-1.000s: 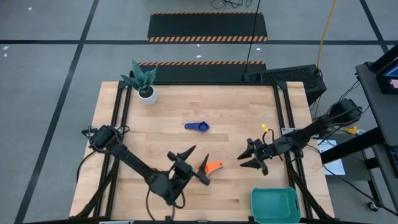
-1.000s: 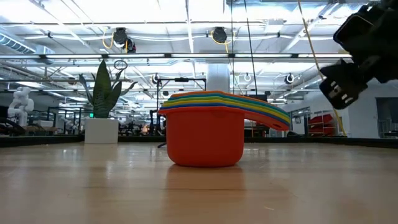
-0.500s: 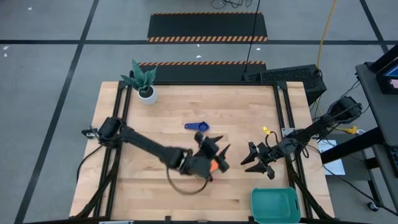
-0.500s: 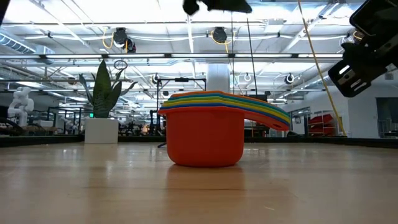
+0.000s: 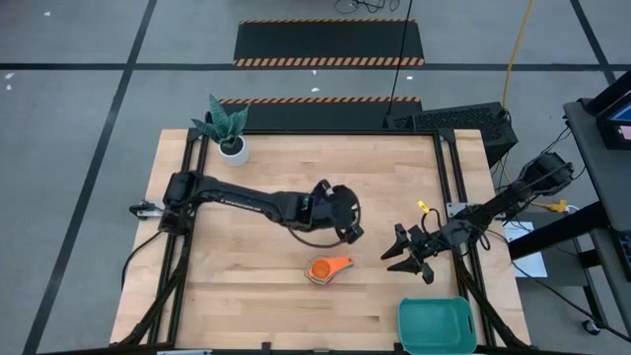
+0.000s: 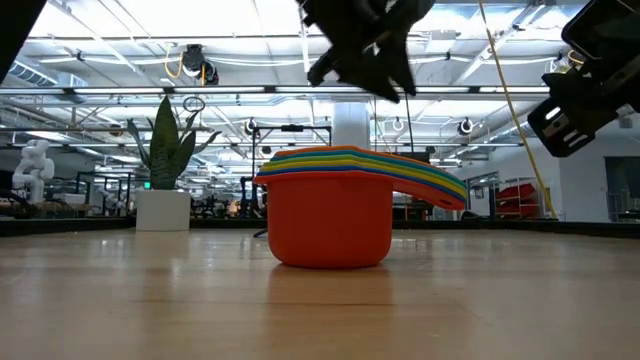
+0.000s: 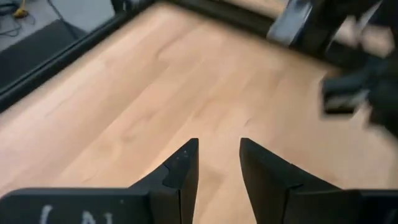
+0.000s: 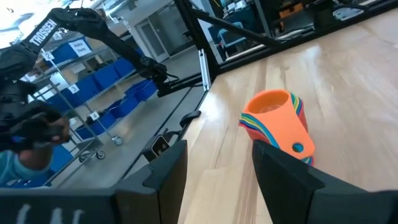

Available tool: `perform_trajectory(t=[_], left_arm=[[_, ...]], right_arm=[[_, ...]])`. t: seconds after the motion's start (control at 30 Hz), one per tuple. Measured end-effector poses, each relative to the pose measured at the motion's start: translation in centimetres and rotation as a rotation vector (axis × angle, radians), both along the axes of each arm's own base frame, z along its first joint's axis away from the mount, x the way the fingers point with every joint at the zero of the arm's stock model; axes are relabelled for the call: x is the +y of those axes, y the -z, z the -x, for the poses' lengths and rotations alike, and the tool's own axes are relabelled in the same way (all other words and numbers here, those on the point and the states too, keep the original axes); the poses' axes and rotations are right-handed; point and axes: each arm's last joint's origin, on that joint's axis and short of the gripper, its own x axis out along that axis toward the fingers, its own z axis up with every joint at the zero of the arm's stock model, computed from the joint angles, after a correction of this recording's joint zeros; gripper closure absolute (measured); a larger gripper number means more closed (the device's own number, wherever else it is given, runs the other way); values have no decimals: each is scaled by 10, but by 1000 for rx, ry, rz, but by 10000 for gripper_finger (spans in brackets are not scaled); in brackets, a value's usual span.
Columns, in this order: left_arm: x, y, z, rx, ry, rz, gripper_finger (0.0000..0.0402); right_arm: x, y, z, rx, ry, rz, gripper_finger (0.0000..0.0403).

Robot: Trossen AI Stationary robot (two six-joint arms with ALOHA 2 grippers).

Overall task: Nest measuring cups in basket
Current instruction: Stack the dark blue measuring cup on top of the orange measuring cup

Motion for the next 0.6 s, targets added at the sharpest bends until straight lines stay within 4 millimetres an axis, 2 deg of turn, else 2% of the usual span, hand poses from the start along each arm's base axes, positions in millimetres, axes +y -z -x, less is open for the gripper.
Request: perform_trajectory(t=[0.23,0.37,0.6], left_arm=[[19,16,16,324,79,-130,284],[30,24,28,487,113,-83,277],[39,37,37,659,283,-154,209]], right_arm=[[0,4,0,40,-2,4,227],[0,6,0,58,-2,15,227],[0,9,1,101,-1,12,227]])
